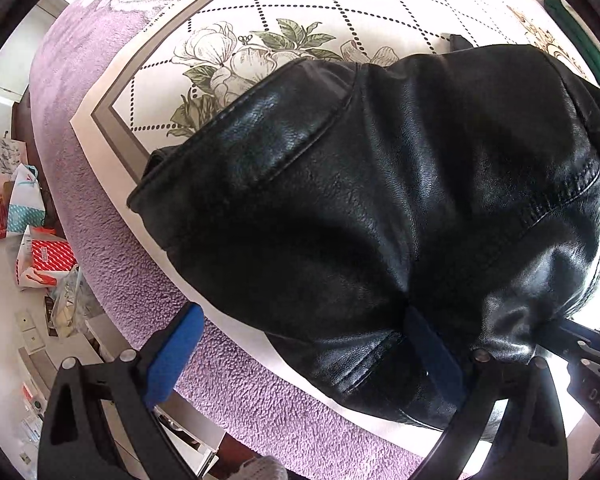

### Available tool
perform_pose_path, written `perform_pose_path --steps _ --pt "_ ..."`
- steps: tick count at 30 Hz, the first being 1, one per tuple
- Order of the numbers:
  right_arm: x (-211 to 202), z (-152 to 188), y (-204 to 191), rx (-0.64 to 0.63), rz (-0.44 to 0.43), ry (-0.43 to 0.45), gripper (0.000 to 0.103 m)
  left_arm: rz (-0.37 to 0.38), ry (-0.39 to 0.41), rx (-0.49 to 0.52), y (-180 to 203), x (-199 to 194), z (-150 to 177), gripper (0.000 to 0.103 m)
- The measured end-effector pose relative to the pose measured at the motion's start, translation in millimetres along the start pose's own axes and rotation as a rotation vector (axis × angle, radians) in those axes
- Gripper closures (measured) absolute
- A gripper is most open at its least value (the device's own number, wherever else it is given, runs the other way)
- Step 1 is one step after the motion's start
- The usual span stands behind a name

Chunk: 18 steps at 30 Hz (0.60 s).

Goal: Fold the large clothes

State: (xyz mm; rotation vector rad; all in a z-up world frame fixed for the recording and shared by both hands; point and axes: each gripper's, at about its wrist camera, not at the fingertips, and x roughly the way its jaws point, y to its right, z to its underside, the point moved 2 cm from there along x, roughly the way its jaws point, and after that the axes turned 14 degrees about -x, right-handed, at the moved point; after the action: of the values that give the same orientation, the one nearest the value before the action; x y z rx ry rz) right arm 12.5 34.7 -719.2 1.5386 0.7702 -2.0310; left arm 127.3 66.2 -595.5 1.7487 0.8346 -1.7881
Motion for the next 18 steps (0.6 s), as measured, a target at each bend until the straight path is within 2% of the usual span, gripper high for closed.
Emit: perform_pose_path --steps 5,8,10,11,13,15,18 --pt "-3 -3 4 0.013 -0.024 -0.002 0.080 0.002 -0.004 -0.002 -2 -2 2 0.000" --pt "-23 0 17 0.035 -0.087 0.004 0.080 0.008 -0.005 -0.003 -7 -11 -1 0.000" --pt "-48 3 30 0.053 -0.128 0.058 0.080 -0.013 0.020 0.006 -10 -22 -3 0.000" --pt "-63 1 36 0.054 -0.114 0.097 0.080 -0.015 0.025 0.008 -10 -24 -4 0.000" --pt "-92 -11 46 0.053 -0.091 0.189 0.080 -0.014 0.017 0.003 -12 -20 -7 0.000" --pt "-99 -30 52 0.044 -0.119 0.236 0.080 -0.006 -0.004 -0.008 -13 -11 -9 0.000" --pt "-79 -62 58 0.026 -0.082 0.208 0.081 -0.007 0.003 -0.008 -16 -3 -10 0.000"
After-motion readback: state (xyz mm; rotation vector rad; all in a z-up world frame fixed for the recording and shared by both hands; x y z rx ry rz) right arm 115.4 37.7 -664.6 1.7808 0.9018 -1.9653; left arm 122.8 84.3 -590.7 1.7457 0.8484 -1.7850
